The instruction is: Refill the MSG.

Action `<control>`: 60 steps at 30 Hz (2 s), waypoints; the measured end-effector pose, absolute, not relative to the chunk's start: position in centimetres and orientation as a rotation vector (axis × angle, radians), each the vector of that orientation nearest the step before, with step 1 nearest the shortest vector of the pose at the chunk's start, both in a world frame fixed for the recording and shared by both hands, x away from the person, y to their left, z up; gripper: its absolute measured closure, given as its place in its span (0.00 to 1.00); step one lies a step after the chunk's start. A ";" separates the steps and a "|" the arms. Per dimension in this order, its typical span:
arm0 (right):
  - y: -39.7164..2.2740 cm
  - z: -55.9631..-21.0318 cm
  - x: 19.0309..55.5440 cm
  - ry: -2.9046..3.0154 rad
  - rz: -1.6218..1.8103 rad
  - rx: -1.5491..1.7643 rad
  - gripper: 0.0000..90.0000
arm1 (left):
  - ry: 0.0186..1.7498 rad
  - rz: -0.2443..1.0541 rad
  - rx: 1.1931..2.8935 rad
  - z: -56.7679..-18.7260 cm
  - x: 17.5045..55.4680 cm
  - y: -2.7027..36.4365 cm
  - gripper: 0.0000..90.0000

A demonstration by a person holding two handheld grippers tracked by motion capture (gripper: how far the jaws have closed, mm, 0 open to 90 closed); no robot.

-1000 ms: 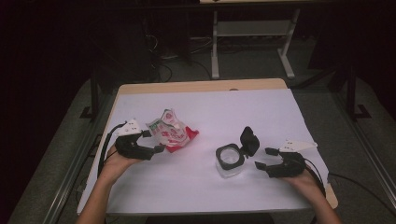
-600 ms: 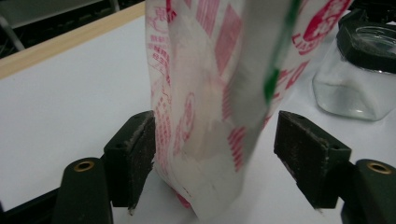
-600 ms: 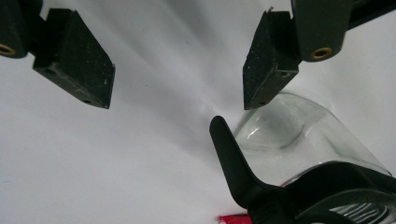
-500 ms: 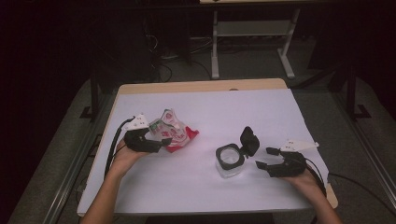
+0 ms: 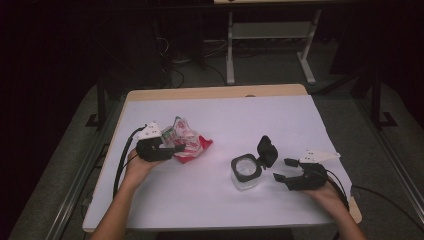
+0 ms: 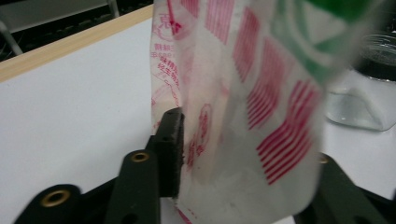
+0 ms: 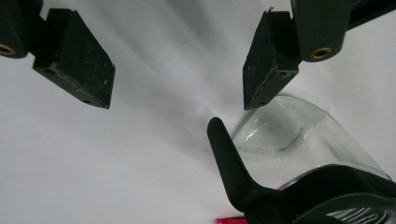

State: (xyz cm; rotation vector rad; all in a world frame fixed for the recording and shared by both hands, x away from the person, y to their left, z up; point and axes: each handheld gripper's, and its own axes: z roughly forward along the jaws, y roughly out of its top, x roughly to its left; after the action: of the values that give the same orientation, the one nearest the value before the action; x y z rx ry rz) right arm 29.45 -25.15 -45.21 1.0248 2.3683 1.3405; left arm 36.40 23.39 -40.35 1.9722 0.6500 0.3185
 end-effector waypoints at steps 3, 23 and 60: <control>-25.1 -45.3 29.5 2.374 1.333 1.027 0.28 | 0.654 0.311 1.962 -40.3 36.5 23.6 0.72; -25.0 -45.4 29.5 2.380 1.328 1.021 0.28 | 0.677 0.316 1.961 -40.5 36.6 23.1 1.00; -25.1 -43.5 28.4 2.391 1.321 1.031 0.43 | 0.657 0.281 1.899 -35.9 33.7 23.1 1.00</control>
State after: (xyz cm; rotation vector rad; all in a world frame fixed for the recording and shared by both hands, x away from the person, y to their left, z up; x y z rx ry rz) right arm 28.38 -25.10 -43.49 1.0308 2.3913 1.3208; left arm 33.71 23.14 -35.93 1.8990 0.6565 0.2811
